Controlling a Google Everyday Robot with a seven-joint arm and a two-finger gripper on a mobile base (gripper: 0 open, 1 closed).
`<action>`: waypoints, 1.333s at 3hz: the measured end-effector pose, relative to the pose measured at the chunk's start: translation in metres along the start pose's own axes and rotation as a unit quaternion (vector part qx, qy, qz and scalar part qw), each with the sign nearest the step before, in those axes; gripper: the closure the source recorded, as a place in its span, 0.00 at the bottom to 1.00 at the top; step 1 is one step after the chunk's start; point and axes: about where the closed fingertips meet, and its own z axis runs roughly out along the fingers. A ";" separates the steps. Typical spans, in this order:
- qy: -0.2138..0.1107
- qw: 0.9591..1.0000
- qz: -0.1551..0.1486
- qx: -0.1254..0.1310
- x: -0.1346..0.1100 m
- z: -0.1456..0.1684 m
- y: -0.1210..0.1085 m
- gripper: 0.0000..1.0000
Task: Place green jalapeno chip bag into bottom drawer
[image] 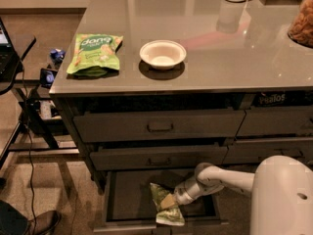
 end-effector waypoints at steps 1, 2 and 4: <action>-0.016 1.000 -0.014 -0.019 -0.034 0.027 0.006 1.00; -0.016 1.000 -0.014 -0.019 -0.034 0.027 0.006 1.00; -0.031 0.999 -0.005 -0.033 -0.034 0.053 -0.009 1.00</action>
Offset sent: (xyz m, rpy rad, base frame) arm 0.0415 0.0396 -0.0223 0.0710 -0.0447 0.0048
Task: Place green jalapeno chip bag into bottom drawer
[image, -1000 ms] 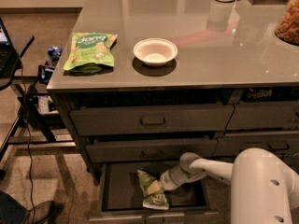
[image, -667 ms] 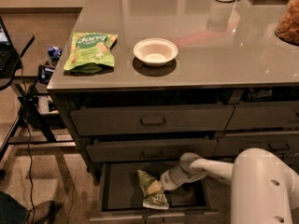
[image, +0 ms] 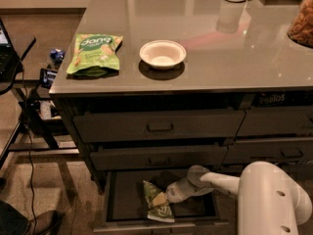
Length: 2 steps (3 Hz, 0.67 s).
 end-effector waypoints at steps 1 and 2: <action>-0.007 1.000 0.002 -0.001 -0.005 0.010 -0.007 1.00; -0.007 1.000 0.002 -0.001 -0.005 0.010 -0.008 0.81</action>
Offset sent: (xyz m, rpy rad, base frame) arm 0.0053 0.0031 -0.0101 0.0056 -0.0043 -0.0103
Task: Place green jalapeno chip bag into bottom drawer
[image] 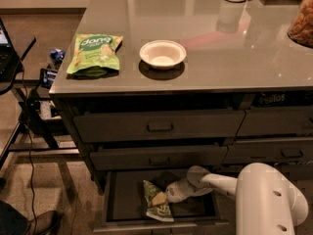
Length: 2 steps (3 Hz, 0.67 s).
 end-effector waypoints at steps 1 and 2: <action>0.000 1.000 0.000 0.000 0.000 0.000 0.000 0.58; 0.000 1.000 0.000 0.000 0.000 0.000 0.000 0.35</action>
Offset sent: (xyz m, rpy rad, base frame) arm 0.0000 0.0000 0.0000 0.0000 0.0000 0.0000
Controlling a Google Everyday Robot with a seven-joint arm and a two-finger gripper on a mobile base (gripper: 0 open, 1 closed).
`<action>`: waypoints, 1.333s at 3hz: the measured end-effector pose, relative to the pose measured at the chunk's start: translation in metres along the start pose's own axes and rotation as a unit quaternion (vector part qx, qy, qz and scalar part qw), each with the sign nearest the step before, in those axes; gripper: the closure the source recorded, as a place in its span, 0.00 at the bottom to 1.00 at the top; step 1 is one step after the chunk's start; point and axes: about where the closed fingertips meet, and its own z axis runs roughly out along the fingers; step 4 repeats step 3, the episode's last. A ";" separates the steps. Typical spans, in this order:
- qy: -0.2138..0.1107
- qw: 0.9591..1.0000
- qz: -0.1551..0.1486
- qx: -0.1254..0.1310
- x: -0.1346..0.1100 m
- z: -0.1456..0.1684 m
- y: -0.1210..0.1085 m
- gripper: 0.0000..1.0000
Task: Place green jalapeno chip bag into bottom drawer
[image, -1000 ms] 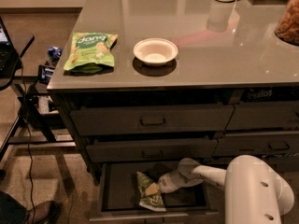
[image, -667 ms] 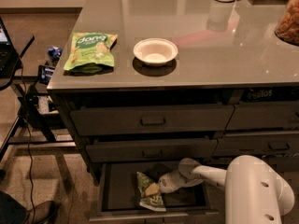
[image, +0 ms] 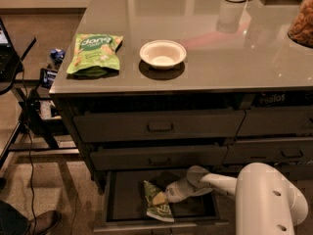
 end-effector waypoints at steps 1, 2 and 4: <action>0.000 1.000 0.000 0.000 0.000 0.000 0.000 0.11; 0.000 1.000 0.000 0.000 0.000 0.000 0.000 0.00; 0.000 1.000 0.000 0.000 0.000 0.000 0.000 0.00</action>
Offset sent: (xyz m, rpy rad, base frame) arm 0.0000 0.0000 0.0000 0.0000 0.0000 0.0000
